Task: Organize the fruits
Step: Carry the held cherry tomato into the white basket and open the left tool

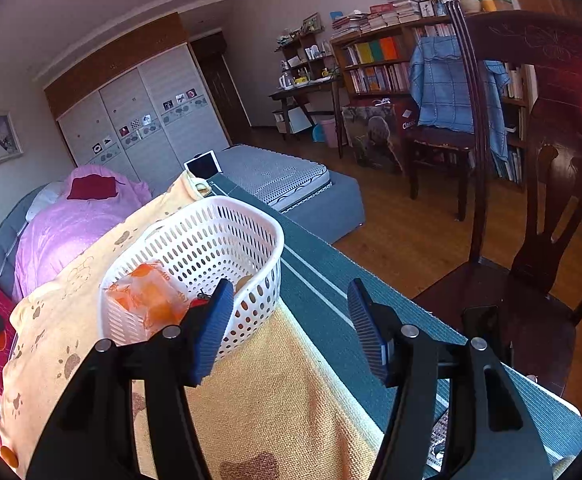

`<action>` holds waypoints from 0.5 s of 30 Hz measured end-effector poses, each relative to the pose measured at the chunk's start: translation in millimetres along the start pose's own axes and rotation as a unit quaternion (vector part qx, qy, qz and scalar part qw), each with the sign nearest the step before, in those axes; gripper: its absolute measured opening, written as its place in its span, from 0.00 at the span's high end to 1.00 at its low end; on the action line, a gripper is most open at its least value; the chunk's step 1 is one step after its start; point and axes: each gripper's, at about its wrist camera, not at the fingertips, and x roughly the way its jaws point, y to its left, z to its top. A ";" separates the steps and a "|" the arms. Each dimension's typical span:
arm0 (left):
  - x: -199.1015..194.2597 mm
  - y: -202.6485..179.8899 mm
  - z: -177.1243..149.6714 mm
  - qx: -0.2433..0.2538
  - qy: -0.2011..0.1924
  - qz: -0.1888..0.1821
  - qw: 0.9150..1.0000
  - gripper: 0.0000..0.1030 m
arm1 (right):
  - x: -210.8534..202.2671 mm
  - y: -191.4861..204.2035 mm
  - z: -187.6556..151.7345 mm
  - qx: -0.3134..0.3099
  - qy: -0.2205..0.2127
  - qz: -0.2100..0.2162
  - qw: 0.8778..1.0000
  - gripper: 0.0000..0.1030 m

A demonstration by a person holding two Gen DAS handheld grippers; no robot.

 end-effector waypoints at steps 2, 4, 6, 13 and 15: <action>4.8 -23.3 3.0 0.018 0.005 -0.014 1.000 0.70 | -0.6 -2.8 0.1 0.008 -0.003 -0.003 1.000 0.37; 12.6 -46.8 4.4 0.034 0.014 -0.026 0.999 0.70 | -0.8 -6.4 0.5 0.018 -0.005 -0.006 1.000 0.34; 21.7 -68.2 5.4 0.051 0.022 -0.034 0.998 0.70 | 1.6 -10.4 1.5 0.025 -0.002 -0.009 1.000 0.34; 51.7 -125.8 3.9 0.098 0.040 -0.053 0.993 0.70 | 5.6 -10.8 0.3 0.028 0.002 -0.015 0.999 0.33; 61.6 -137.0 2.3 0.106 0.047 -0.057 0.992 0.70 | 5.7 -10.5 0.3 0.029 -0.002 -0.017 0.999 0.33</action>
